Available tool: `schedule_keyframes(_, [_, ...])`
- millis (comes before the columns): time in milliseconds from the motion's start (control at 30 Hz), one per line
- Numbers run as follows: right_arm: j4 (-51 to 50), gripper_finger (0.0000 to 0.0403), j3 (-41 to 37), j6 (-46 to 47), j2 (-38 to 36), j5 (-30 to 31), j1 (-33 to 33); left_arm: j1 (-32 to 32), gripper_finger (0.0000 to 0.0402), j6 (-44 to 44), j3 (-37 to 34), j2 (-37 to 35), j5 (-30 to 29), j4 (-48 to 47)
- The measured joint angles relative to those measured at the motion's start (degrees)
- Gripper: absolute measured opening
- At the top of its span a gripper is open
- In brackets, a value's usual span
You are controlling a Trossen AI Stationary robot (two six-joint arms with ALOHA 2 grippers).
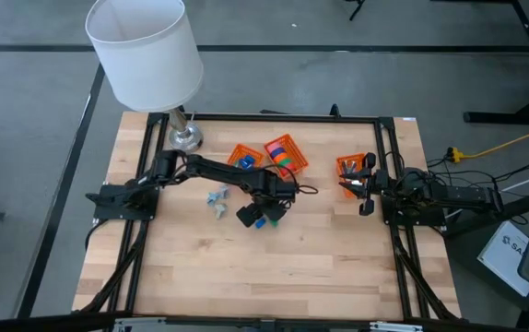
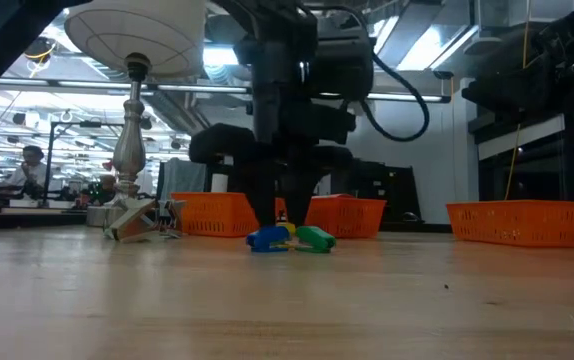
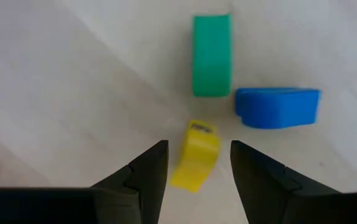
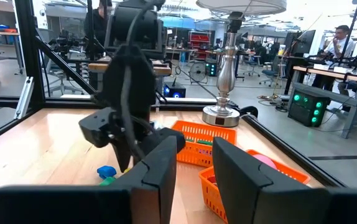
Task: Pick and place Stapler, Stapler remover, tape
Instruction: Put the yellow stapler into the left orange bin
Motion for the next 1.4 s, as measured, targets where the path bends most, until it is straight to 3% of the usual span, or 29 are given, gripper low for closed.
schedule_keyframes(267, [0.0,0.0108,0.0,0.01,0.0,0.0,0.01,1.3,0.0156,-1.31,-3.72,-0.24,0.11,3.57])
schedule_keyframes(733, [0.0,0.0108,0.0,0.0,0.0,0.0,0.01,1.32,0.0071,-5.19,-4.2,-0.33,0.27,4.52])
schedule_keyframes(1033, [0.0,0.0108,0.0,0.02,0.02,0.0,0.0,1.99,0.0075,-7.34,-4.35,-0.84,0.76,4.39])
schedule_keyframes(1400, [0.02,0.0108,0.0,0.01,0.01,0.02,0.02,5.12,0.0073,-11.26,-4.38,-6.49,-0.2,4.64])
